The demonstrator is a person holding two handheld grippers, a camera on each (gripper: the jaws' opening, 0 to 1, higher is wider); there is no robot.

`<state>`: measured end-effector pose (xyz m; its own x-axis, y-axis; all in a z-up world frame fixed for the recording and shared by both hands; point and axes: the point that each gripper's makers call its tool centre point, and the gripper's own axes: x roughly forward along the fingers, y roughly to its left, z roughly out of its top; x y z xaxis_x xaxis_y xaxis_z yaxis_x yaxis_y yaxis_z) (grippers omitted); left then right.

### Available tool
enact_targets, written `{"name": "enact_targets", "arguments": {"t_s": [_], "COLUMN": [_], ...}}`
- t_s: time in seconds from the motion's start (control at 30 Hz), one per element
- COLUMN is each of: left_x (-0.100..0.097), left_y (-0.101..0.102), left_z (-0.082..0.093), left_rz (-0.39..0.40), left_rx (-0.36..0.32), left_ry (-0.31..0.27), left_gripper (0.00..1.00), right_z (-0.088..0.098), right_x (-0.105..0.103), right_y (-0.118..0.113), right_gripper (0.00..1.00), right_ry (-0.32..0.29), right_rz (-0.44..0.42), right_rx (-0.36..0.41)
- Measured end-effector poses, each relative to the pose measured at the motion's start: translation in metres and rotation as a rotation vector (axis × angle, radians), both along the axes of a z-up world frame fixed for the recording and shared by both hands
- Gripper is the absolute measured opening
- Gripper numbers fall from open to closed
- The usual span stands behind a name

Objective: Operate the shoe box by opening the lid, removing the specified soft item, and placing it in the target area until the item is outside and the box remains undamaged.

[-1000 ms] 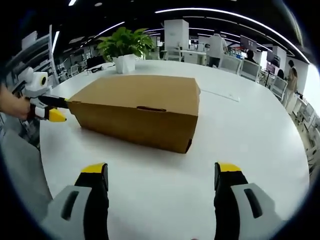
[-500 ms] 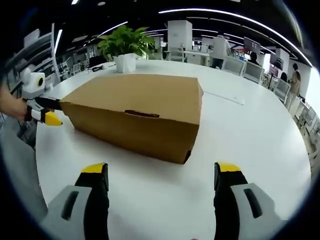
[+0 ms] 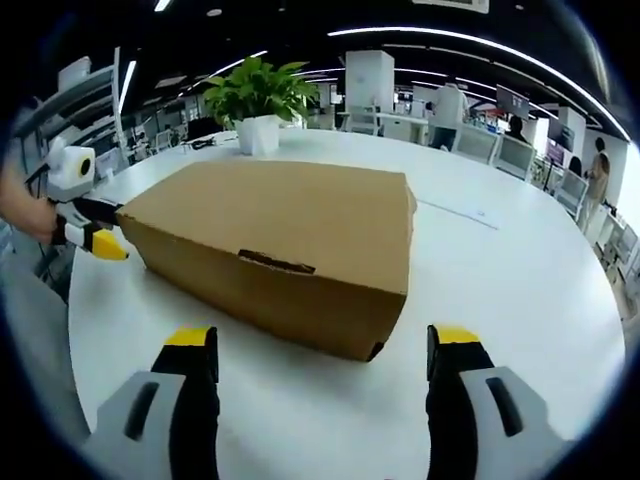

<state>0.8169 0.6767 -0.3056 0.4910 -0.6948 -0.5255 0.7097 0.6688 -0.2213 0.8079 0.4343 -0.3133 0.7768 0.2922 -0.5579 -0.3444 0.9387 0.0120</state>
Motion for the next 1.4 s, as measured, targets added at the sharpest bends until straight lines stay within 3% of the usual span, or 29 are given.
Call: {"name": "enact_targets", "arguments": {"t_s": [0.43, 0.7, 1.4], "left_x": [0.005, 0.007, 0.009], "left_y": [-0.004, -0.011, -0.009], "left_z": [0.002, 0.003, 0.004], "left_rz": [-0.005, -0.008, 0.015], "left_rx": [-0.006, -0.013, -0.017], "left_ry": [-0.016, -0.019, -0.025], "left_gripper": [0.52, 0.5, 0.47], "right_z": [0.011, 0.012, 0.012], "right_x": [0.011, 0.012, 0.014], "right_y": [0.008, 0.011, 0.012], "right_gripper": [0.71, 0.65, 0.63], "right_ry": [-0.069, -0.074, -0.085], "right_rz": [0.06, 0.062, 0.041], "right_rx": [-0.016, -0.012, -0.015]}}
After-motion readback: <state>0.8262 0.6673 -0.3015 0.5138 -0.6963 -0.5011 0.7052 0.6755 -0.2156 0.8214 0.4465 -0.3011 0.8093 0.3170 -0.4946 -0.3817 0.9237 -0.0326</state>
